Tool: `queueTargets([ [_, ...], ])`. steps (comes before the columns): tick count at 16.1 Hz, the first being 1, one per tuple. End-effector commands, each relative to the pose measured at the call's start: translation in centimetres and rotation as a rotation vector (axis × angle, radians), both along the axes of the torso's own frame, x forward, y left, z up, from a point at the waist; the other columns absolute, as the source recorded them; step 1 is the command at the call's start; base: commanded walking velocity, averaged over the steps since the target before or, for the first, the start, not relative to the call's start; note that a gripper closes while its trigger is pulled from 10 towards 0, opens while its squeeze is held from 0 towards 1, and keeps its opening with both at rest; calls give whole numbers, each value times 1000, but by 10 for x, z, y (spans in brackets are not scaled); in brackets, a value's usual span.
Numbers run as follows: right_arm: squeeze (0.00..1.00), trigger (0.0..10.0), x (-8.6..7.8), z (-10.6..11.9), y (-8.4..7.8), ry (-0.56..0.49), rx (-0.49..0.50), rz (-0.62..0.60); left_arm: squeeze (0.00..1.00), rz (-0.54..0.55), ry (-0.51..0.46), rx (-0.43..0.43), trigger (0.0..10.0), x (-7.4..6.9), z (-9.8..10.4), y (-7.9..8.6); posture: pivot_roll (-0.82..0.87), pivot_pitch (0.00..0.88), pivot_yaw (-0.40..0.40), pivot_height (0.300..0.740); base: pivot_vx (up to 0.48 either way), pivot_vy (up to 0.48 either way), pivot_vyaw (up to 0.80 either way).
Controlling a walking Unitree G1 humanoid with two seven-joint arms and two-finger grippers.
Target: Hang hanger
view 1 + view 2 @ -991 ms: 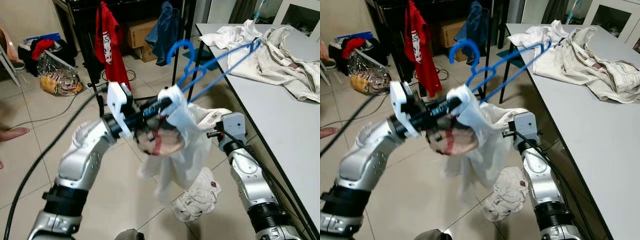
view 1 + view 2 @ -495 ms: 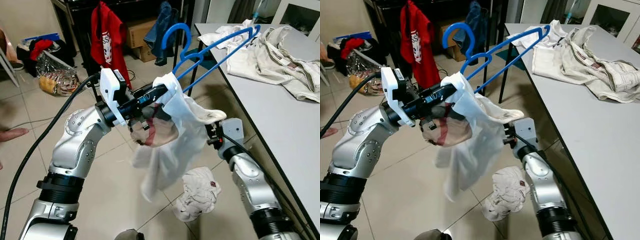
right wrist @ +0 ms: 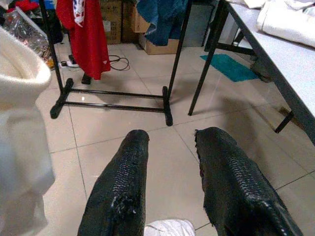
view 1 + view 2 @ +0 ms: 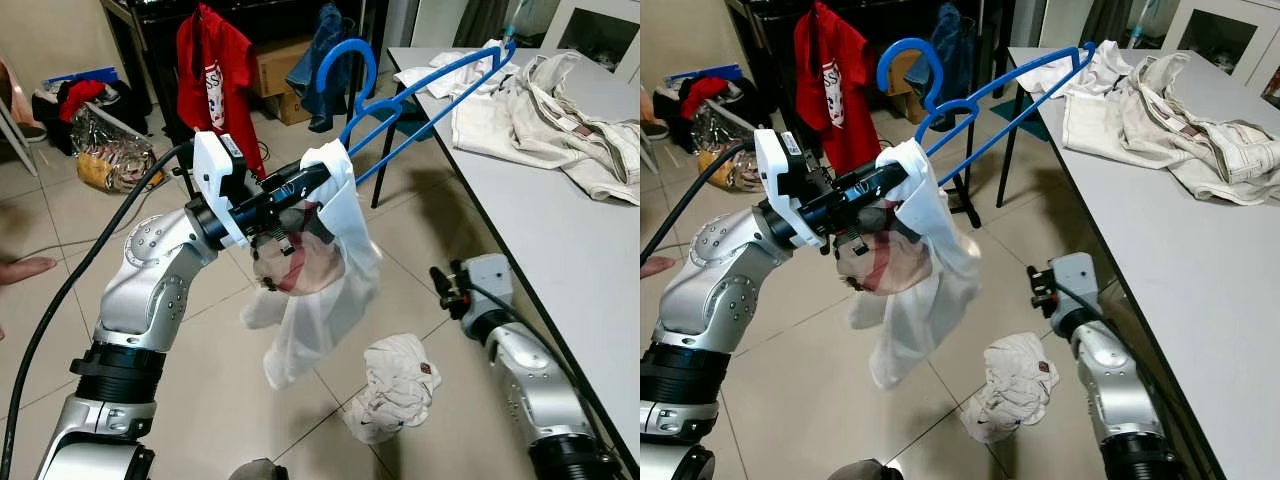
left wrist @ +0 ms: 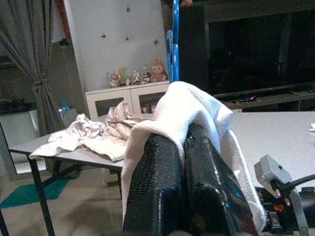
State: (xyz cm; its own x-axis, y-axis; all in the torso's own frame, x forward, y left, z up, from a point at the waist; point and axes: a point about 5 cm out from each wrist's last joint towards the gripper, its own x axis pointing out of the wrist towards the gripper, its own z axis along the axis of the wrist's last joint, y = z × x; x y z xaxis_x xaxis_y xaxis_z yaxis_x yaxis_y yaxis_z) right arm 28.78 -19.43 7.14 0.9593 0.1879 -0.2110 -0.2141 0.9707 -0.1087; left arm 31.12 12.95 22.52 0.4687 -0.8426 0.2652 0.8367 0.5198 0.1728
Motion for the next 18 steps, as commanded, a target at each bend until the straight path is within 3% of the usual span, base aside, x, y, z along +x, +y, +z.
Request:
queueTargets([
  [1,0,10000,-3,-1,-9,19,15,-23,0,-3,-32,-11,10000,2,10,2,-4,0,9,723,0,0,0],
  [3,0,10000,-8,-8,-18,54,17,-43,0,-1,-42,-12,10000,3,12,2,-5,0,9,723,0,0,0],
  [4,624,10000,-18,-23,-24,136,9,-42,0,0,-55,-11,10000,4,15,3,-6,0,8,723,0,0,0],
  [6,616,10000,-24,-34,-27,191,-4,-40,0,0,-65,-8,10000,6,17,3,-6,0,8,723,0,0,0],
  [7,318,10000,-27,-38,-27,212,-7,-44,0,-1,-76,-2,10000,7,21,4,-8,0,13,723,0,0,0],
  [8,318,10000,-28,-40,-29,221,-6,-55,0,-1,-82,2,10000,8,22,4,-10,0,15,723,0,0,0],
  [9,0,10000,-29,-41,-35,236,4,-79,0,0,-88,10,10000,9,24,5,-9,0,18,723,0,0,0],
  [10,0,10000,-30,-42,-38,251,24,-86,0,1,-89,13,10000,9,23,6,-9,0,19,723,0,0,0],
  [12,745,10000,-40,-48,-35,343,178,4,0,2,-90,16,10000,9,22,6,-8,0,18,723,0,0,0],
  [13,1000,10000,-44,-49,-29,364,240,49,0,2,-90,15,10000,9,22,6,-8,0,17,723,0,0,0],
  [14,1000,10000,-50,-49,-17,386,332,123,0,1,-90,12,10000,8,22,6,-6,0,15,723,0,0,0],
  [16,961,10000,-51,-49,3,397,405,198,0,-7,-89,2,10000,9,22,1,-1,0,15,723,0,0,0],
  [18,0,10000,-48,-49,12,402,405,222,0,-20,-81,-5,10000,8,19,-3,-5,0,19,723,0,0,0],
])
